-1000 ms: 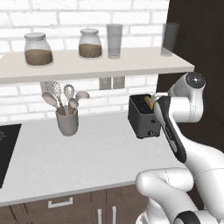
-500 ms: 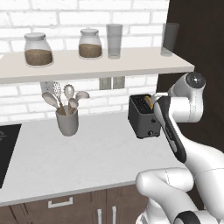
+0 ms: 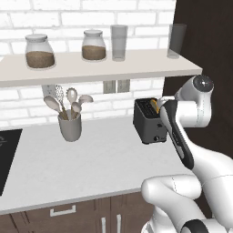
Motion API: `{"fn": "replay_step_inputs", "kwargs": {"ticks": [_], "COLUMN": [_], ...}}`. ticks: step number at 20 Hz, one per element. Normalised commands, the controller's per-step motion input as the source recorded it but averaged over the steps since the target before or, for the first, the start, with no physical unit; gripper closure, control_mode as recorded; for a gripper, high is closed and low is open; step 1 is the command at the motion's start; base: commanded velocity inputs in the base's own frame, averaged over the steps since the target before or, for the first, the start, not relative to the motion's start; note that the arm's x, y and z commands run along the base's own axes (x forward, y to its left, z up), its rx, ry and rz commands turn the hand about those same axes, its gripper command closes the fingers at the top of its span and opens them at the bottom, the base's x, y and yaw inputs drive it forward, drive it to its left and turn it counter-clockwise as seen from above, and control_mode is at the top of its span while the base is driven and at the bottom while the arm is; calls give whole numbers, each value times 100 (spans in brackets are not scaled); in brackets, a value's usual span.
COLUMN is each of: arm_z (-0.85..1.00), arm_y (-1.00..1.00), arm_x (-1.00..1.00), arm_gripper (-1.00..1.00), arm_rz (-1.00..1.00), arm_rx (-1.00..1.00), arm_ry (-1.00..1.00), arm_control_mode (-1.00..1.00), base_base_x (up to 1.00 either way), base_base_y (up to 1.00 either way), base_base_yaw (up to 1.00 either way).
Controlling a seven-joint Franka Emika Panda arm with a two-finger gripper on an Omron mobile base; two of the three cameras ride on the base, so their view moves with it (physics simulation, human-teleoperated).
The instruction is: Start the toaster. Once the lever pops up, take the bread to the plate on the dining counter.
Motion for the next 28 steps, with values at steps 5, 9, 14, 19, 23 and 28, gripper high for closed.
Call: {"fn": "replay_step_inputs", "kwargs": {"ticks": [5,9,14,19,23,28], "arm_z": [0,0,0,0,0,-10], "arm_y": [0,0,0,0,0,0], "arm_x": [0,0,0,0,0,0], "arm_gripper": [-100,-100,-100,-100,-100,-100], "arm_rz": [0,0,0,0,0,0], "arm_rx": [0,0,0,0,0,0], "arm_ry": [0,0,0,0,0,0], "arm_control_mode": [-100,-100,-100,-100,-100,-100], "base_base_x": [0,0,0,0,0,0], "base_base_y": [0,0,0,0,0,0], "base_base_yaw": [0,0,0,0,0,0]}}
